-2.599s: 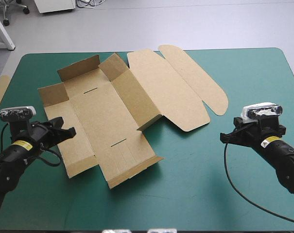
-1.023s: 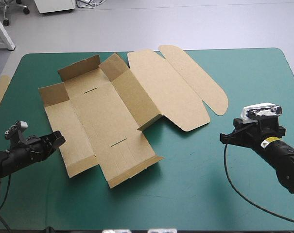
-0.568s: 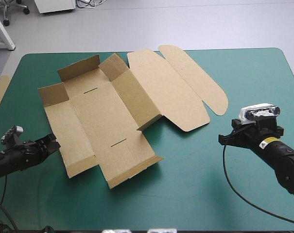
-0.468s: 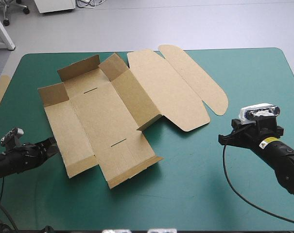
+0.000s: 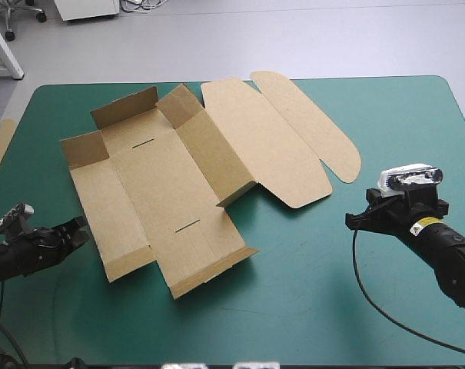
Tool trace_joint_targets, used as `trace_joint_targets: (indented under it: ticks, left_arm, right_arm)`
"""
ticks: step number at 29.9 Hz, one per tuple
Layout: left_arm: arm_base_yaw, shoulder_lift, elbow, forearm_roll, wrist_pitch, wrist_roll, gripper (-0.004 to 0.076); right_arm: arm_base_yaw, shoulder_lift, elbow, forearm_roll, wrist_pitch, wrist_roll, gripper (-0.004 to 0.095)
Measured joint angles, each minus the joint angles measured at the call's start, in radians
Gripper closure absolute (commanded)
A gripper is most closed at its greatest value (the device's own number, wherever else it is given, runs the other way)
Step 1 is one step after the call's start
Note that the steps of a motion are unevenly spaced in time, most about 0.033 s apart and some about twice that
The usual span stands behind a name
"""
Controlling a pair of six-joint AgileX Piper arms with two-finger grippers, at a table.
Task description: Fold the box
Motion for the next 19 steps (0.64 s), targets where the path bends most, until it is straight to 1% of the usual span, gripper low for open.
trace_joint_targets:
  ticks: [1, 2, 4, 10, 19]
  left_arm:
    - [0.000, 0.000, 0.000, -0.001, 0.000, 0.002, 0.0434]
    - [0.000, 0.000, 0.000, -0.003, -0.001, 0.006, 0.0398]
    - [0.000, 0.002, 0.000, -0.005, -0.001, 0.006, 0.0363]
    - [0.000, 0.054, 0.000, -0.021, -0.004, 0.013, 0.0360]
    - [0.000, 0.152, 0.000, -0.134, 0.033, 0.124, 0.0360]
  right_arm:
    - [0.000, 0.000, 0.000, 0.000, 0.000, 0.000, 0.0927]
    - [0.000, 0.000, 0.000, 0.000, 0.000, 0.000, 0.0927]
    - [0.000, 0.000, 0.000, 0.000, 0.000, 0.000, 0.0926]
    - [0.000, 0.000, 0.000, 0.000, 0.000, 0.000, 0.0927]
    - [0.000, 0.000, 0.000, 0.000, 0.001, 0.000, 0.0927]
